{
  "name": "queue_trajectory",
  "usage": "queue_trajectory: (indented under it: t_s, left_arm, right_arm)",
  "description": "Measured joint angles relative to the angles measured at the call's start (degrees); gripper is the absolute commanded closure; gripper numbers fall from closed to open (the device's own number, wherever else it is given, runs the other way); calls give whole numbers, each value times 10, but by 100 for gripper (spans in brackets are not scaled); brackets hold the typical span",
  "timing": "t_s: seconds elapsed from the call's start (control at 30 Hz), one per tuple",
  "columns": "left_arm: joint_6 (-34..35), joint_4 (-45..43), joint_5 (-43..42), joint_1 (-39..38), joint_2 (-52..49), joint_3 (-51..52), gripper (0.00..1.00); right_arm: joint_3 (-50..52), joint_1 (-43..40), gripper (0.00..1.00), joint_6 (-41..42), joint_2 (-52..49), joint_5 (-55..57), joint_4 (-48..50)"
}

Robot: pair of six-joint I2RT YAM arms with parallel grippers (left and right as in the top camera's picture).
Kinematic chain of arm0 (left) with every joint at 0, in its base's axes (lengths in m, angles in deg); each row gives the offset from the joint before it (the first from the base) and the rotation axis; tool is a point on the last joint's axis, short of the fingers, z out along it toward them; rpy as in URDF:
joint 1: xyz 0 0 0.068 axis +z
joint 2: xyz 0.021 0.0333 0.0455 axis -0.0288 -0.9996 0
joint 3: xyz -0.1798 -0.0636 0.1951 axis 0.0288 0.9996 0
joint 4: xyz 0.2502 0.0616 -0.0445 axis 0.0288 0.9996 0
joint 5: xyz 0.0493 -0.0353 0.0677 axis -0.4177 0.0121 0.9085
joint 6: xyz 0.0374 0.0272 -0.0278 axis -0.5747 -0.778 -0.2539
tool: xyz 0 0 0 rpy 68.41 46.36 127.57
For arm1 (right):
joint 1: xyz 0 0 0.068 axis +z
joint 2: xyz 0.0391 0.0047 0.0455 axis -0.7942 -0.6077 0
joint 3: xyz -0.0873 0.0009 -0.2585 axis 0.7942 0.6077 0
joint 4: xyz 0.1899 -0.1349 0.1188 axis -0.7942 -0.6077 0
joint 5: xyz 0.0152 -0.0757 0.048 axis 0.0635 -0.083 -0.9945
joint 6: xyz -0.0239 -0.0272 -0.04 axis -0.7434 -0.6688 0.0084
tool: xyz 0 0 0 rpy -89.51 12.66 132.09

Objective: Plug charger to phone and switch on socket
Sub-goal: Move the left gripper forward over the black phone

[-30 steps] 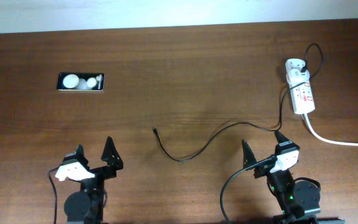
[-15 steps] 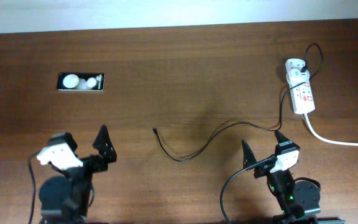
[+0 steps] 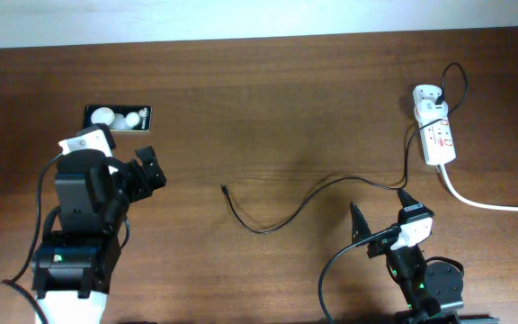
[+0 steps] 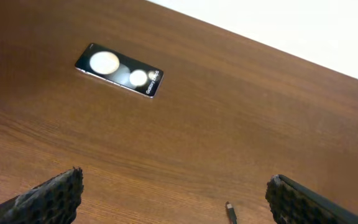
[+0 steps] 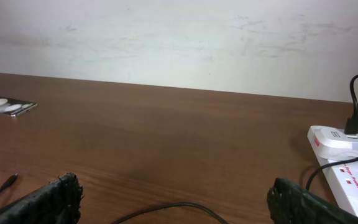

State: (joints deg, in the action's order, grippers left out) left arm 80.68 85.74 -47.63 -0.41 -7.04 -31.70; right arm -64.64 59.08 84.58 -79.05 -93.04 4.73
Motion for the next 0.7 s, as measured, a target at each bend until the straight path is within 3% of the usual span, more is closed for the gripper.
queue_trajectory:
  t_s: [0.43,0.53,0.63,0.7]
  left_arm:
    - [3,9,-28,0,-1,0,1]
    - [53,16,-26,0,-3,-6,1]
    - [94,66,-23,0,-41,-73,1]
    - [109,154,-8,0,-100,-165,1]
  right_arm:
    - [0,0,1,0,0,0,0]
    - [0,0,1,0,0,0,0]
    - [0,0,1,0,0,0,0]
    - [0,0,1,0,0,0,0]
